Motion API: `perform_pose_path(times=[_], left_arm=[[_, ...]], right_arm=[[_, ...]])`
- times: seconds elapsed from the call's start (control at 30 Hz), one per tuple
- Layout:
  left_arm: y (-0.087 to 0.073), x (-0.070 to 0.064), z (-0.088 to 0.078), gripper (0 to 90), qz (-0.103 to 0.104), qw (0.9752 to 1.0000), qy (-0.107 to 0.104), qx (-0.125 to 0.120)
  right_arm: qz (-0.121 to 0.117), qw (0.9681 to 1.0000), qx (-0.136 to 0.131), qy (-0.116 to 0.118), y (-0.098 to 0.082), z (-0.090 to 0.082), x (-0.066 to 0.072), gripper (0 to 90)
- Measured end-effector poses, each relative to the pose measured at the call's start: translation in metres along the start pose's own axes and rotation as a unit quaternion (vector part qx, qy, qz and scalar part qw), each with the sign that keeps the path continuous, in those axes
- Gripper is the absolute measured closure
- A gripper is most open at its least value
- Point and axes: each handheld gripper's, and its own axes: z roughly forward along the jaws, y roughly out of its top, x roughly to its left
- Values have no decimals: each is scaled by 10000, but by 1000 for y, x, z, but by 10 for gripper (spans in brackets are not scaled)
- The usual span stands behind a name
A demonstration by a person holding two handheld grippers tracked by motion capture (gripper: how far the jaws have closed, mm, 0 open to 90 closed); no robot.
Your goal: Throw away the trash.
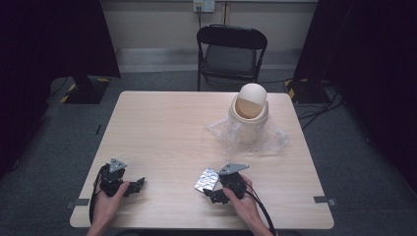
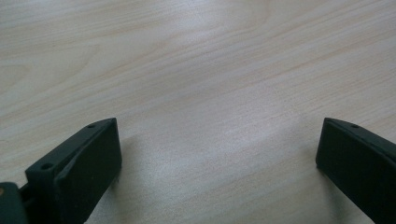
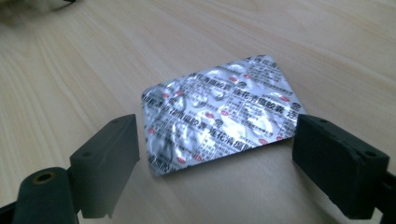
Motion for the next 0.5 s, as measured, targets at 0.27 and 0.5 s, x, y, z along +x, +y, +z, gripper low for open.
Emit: perform_pose_path(times=[0.27,0.5], left_arm=[[0,0,0,0,5,10000,-1,0],[0,1,0,0,51,10000,6,27]], right_arm=[[13,10000,-43,88,16,19,-2,148],[-91,9999,-19,121,29,36,7,147]])
